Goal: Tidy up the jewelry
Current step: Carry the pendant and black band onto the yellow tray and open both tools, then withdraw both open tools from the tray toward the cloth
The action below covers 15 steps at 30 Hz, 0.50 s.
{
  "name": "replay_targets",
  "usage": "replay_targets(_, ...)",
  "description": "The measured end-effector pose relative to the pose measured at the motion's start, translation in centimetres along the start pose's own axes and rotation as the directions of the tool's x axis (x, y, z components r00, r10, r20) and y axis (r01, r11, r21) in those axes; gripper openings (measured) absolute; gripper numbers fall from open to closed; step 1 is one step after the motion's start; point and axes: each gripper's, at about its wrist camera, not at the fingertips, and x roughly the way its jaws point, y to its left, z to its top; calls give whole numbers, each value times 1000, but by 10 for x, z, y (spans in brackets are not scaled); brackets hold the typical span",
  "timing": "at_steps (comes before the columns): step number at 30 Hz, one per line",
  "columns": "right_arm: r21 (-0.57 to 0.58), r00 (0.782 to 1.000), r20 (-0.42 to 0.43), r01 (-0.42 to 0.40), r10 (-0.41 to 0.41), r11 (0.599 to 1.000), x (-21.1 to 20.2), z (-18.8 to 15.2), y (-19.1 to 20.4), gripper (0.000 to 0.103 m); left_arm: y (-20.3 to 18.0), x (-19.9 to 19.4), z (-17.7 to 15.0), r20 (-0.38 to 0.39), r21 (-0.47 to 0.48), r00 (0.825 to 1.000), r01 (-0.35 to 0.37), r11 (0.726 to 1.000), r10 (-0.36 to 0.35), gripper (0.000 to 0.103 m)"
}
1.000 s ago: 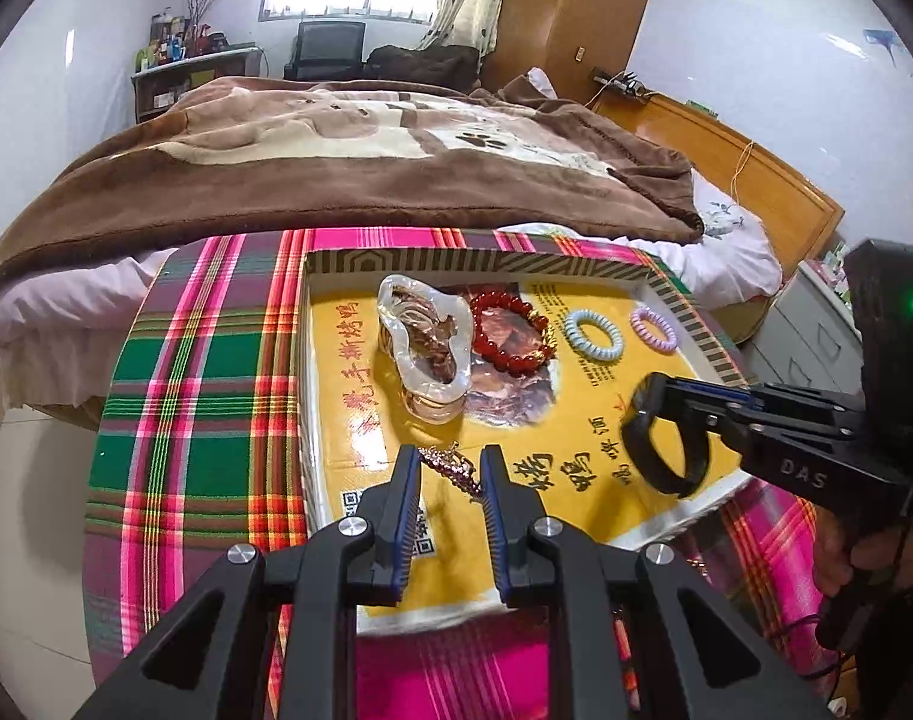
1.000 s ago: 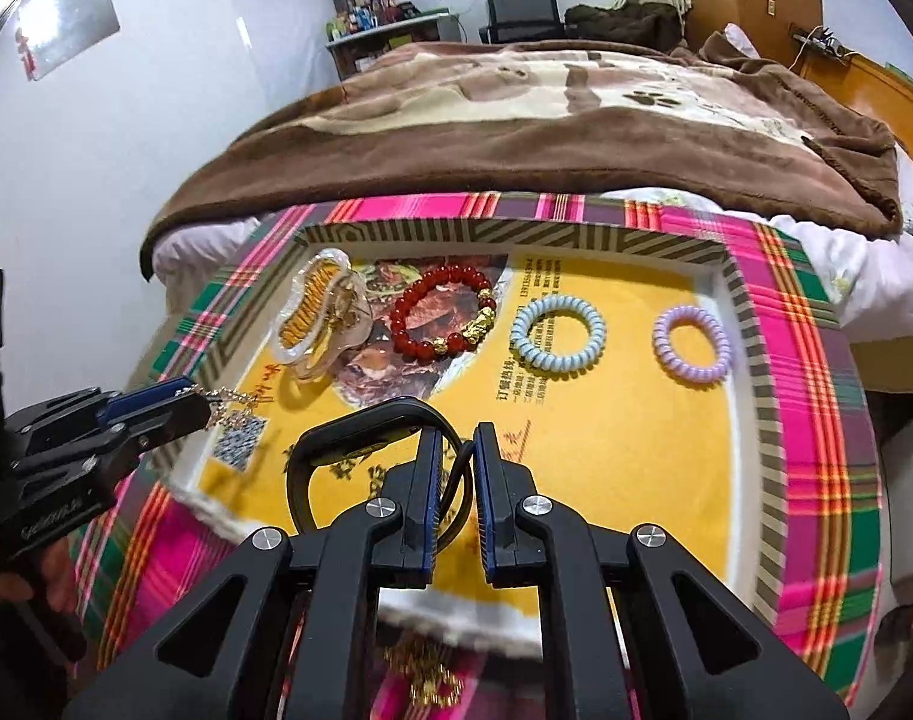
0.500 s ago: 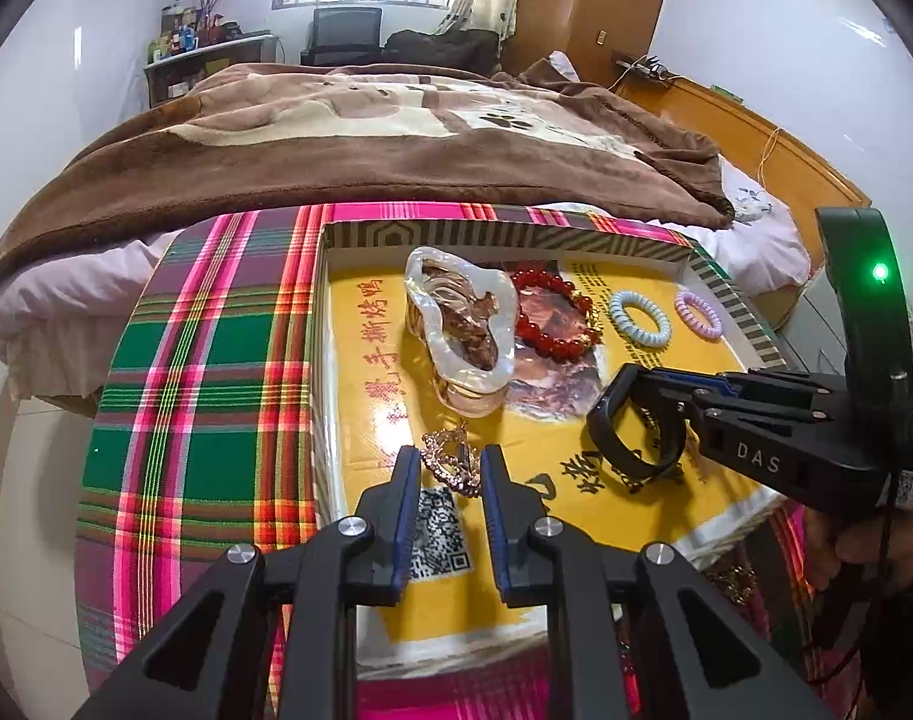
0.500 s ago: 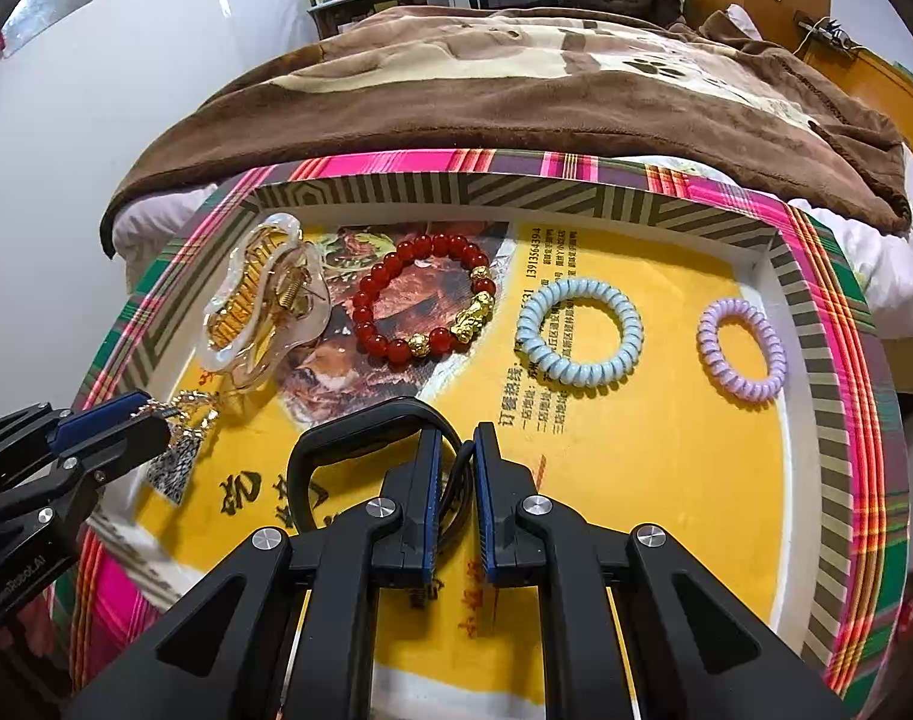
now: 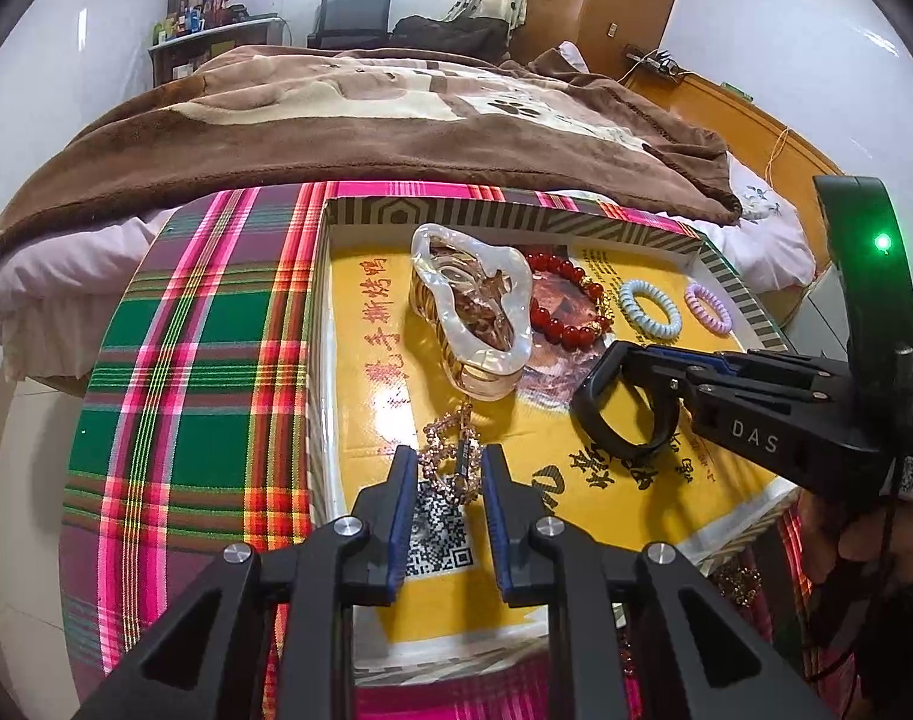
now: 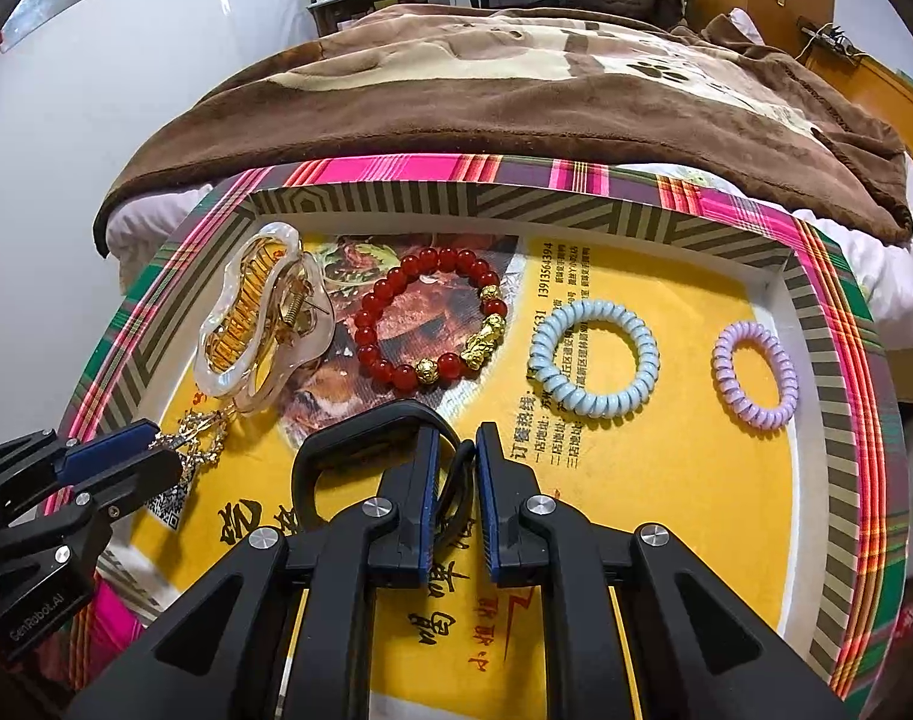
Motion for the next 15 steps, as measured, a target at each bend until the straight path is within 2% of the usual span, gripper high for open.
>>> replay_targets(3,6,1000,-5,-2,2,1000,0,0,1,14,-1,-2,0,8,-3,1000,6,1000,-6,47)
replay_targets(5,10,1000,-7,-7,7,1000,-1,-1,1,19,-2,-4,1,10,-9,1000,9,1000,-9,48)
replay_targets(9,19,1000,0,-10,10,1000,-6,-5,-2,19,-4,-8,1,10,-3,1000,0,1000,0,52)
replay_targets(15,34,999,25,-27,26,999,-25,-11,-8,28,-9,-31,-2,46,-1,999,13,1000,-13,57)
